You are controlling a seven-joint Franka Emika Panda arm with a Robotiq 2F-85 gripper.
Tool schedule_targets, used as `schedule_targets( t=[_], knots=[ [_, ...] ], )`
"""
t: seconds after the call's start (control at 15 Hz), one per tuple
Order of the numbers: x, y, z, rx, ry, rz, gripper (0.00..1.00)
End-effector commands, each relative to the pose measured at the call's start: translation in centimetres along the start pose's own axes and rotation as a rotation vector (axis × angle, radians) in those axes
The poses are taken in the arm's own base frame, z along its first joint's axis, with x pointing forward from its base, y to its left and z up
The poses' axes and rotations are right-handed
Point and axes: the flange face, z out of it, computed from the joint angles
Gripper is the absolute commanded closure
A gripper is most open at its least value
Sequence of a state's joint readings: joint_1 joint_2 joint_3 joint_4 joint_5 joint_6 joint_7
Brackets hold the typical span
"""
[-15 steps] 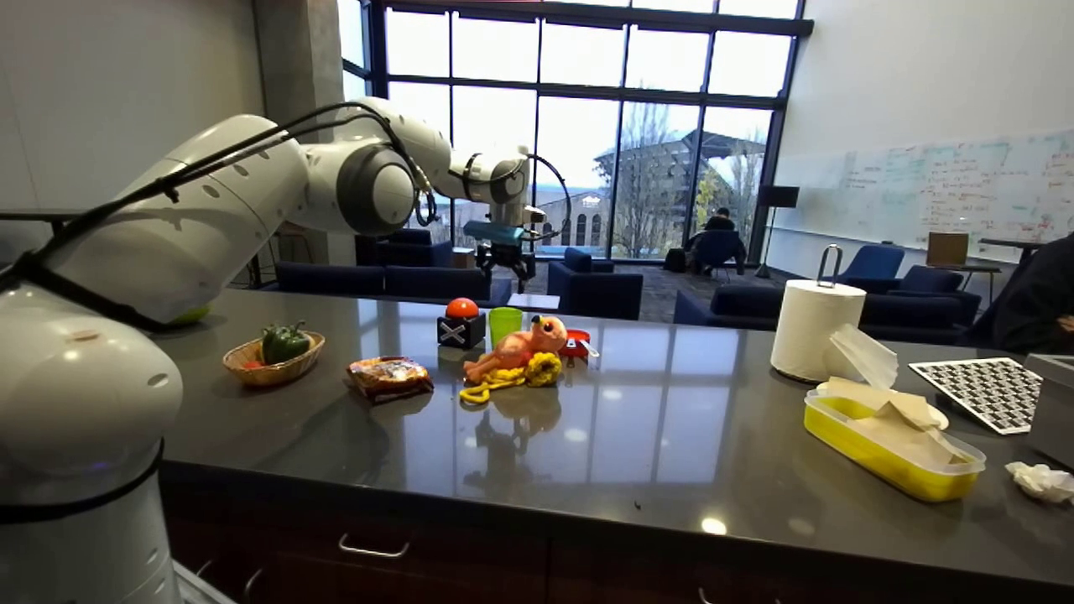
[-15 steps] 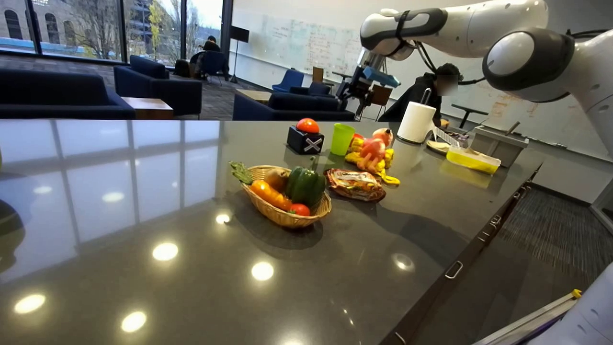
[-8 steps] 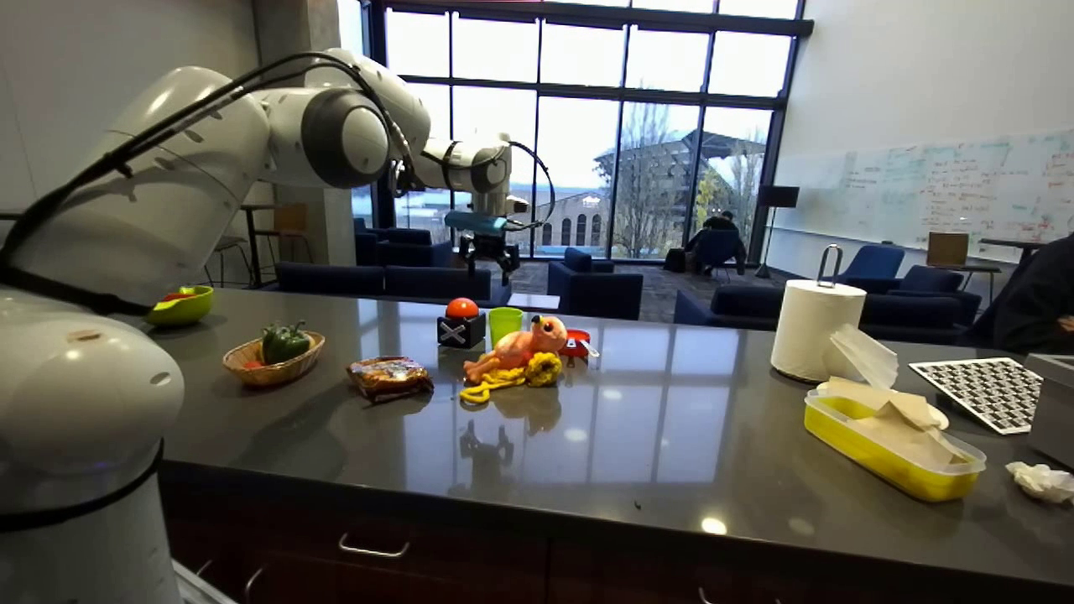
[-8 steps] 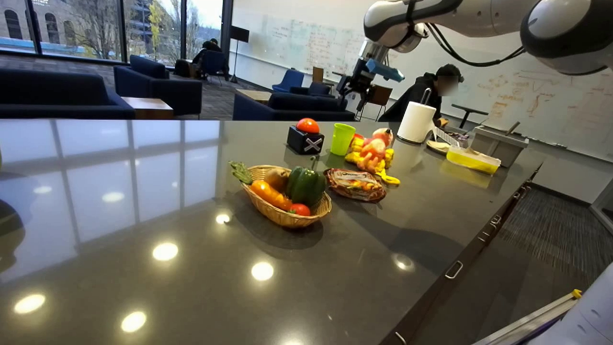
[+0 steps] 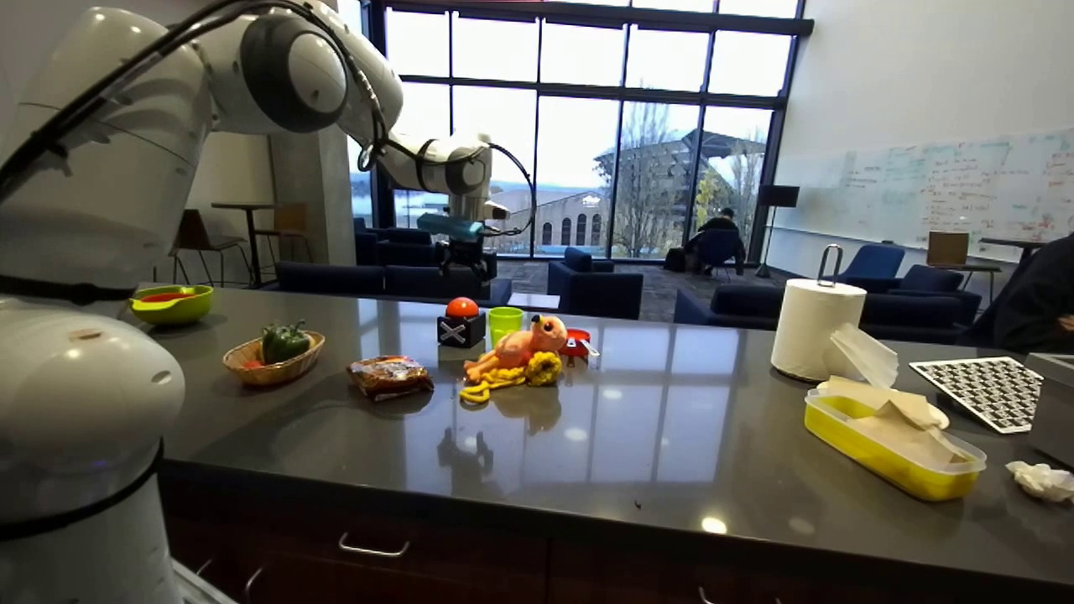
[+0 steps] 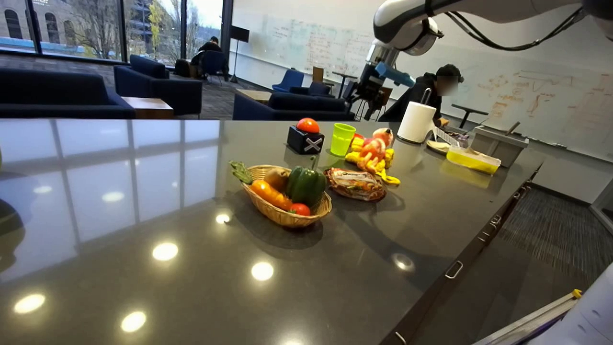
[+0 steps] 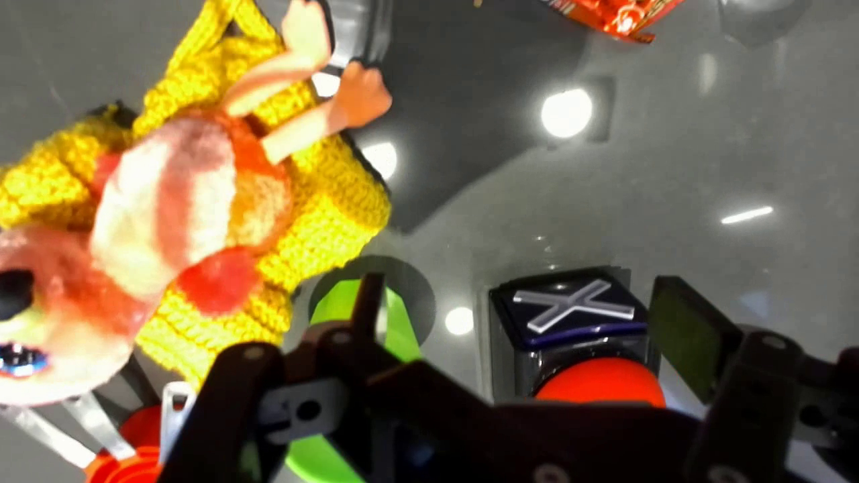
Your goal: Move the yellow cup to the right.
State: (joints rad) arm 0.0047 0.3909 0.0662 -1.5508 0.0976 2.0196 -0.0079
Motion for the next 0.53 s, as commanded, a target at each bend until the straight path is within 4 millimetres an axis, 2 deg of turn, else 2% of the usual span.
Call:
schedule_targets(
  t=[0.0,0.33,0.4,0.47],
  knots=[
    [-6.0,-0.6,-0.9,0.025,-0.046,0.035,0.00],
    [-14.4,-1.3,-1.1,0.041,-0.152,0.001,0.00],
    [-10.0,-1.2,-0.2,0.029,-0.132,0.013,0.00],
    [-11.6,-1.3,-0.3,0.028,-0.148,0.011,0.00]
  ],
)
